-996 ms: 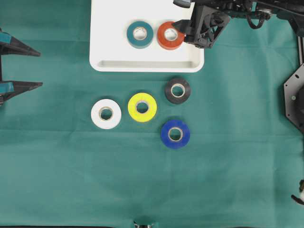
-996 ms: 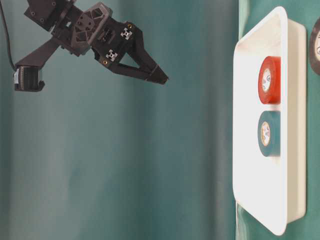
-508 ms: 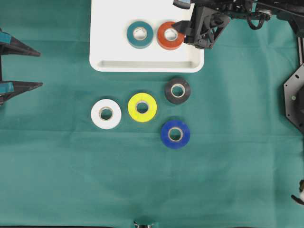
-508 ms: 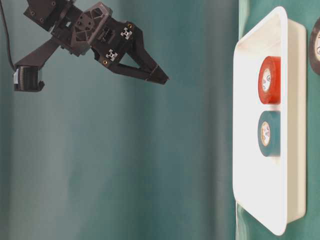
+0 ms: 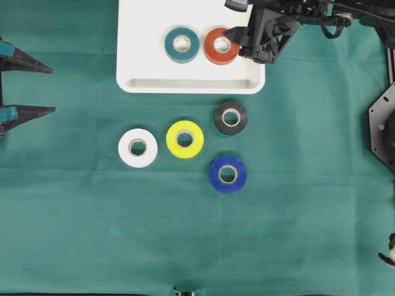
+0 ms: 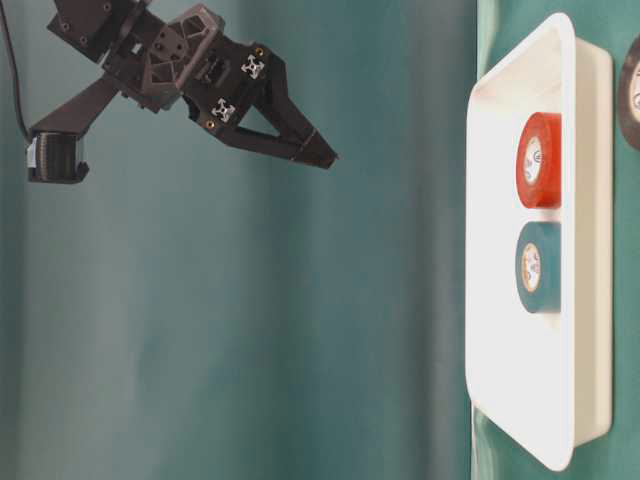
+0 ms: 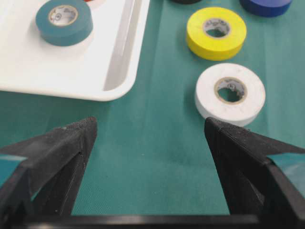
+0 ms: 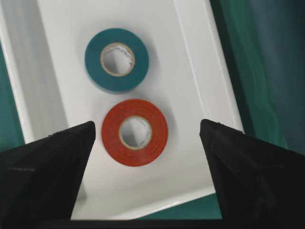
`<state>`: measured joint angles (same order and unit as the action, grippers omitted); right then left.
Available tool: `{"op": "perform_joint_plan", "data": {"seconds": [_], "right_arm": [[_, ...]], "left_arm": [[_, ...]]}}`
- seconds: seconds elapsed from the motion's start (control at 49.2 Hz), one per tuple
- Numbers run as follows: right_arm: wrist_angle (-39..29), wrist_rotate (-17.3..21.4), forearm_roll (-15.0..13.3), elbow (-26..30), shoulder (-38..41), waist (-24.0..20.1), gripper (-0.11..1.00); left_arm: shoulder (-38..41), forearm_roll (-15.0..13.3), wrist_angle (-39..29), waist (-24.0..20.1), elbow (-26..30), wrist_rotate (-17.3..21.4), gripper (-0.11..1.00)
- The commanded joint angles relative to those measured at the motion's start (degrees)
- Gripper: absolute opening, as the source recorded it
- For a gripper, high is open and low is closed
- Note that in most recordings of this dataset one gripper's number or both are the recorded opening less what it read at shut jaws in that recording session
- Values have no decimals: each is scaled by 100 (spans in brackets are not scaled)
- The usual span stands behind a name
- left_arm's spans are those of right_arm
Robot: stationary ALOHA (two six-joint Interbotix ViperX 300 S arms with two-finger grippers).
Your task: Pick up the tape from a random location and place it into the white case.
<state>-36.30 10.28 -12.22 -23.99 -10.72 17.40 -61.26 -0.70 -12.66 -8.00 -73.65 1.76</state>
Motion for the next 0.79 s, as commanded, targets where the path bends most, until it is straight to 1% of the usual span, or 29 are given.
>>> {"op": "perform_joint_plan", "data": {"seconds": [0.0,0.142,0.264,0.447,0.671,0.773], "right_arm": [[9,9,-9,149,-123,-9,85],[18,18,-9,149,-123,-35,85],[18,35,-9,141,-123,-185,85],[18,79,26,97,-123,-721,85],[18,360,18,97,-123,-1573,85],[18,457,18,97,-114,-1837,85]], "left_arm": [[62,-9,18,-18,62,0,99],[62,0,18,-18,62,0,99],[62,-9,26,-18,62,0,99],[62,-9,18,-18,62,0,99],[62,-9,-44,-18,53,0,99],[62,0,-53,-18,62,9,99]]}}
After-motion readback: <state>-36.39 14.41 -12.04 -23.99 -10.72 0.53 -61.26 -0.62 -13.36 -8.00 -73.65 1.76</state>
